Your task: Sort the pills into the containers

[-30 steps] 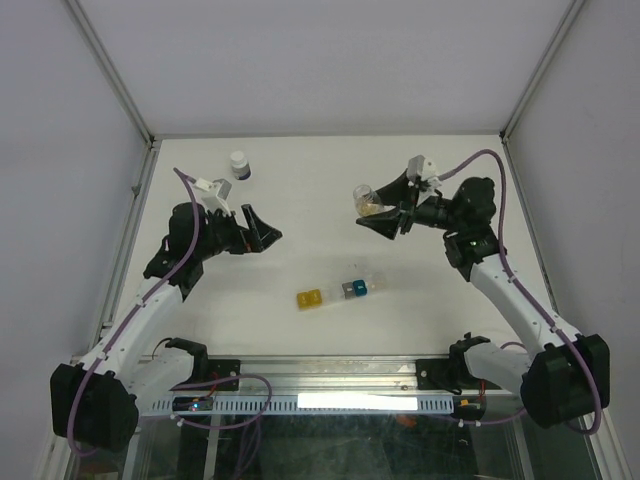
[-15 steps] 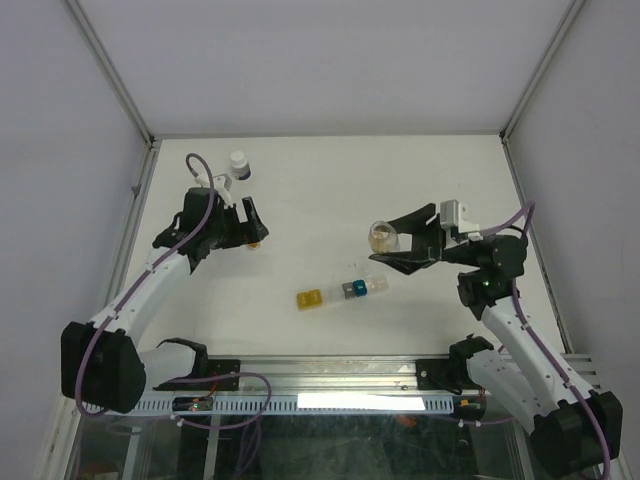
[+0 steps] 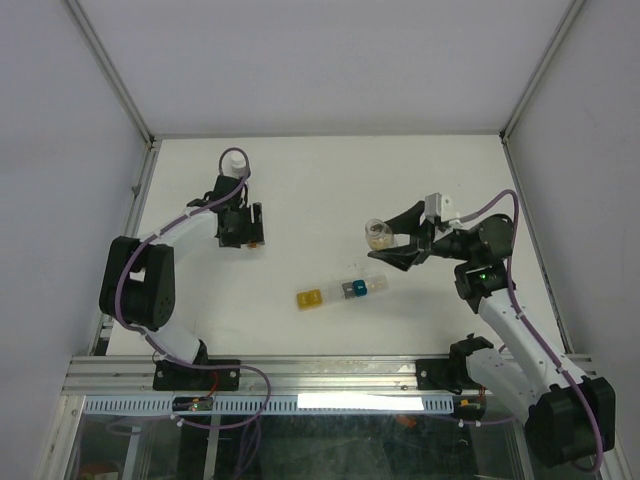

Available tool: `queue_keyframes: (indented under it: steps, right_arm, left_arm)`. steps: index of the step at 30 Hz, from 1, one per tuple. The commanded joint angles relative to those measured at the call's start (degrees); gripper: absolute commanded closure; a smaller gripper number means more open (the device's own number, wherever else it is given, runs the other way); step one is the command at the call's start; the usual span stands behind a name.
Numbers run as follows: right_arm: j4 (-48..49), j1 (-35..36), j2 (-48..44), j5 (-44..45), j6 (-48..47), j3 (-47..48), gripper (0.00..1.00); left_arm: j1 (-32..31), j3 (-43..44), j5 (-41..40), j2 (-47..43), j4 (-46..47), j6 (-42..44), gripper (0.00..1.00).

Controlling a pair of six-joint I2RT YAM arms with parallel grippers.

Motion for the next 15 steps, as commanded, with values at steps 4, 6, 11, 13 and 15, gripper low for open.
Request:
queue_keyframes:
  steps: [4, 6, 11, 13, 15]
  right_arm:
    - [0.6, -0.7, 0.49, -1.31, -0.97, 0.53, 1.0]
    - [0.63, -0.85, 0.62, -1.42, -0.96, 0.4, 1.0]
    - [0.74, -1.23, 0.8, -1.39, -0.9, 0.29, 1.0]
    - [0.9, -1.33, 0.76, -1.43, -0.75, 0.16, 1.0]
    - [1.02, -1.42, 0.85, -1.35, -0.7, 0.16, 1.0]
  left_arm:
    - [0.34, 3.52, -4.46, 2.3, -0.98, 2.14, 0.34]
    - [0.12, 3.77, -4.86, 2.86, -1.1, 2.21, 0.35]
    - [-0.4, 4.7, -5.36, 4.4, -1.11, 2.14, 0.36]
    - [-0.46, 5.13, -5.62, 5.03, -1.18, 2.08, 0.36]
    - [-0.75, 5.64, -6.21, 5.47, -1.15, 2.0, 0.38]
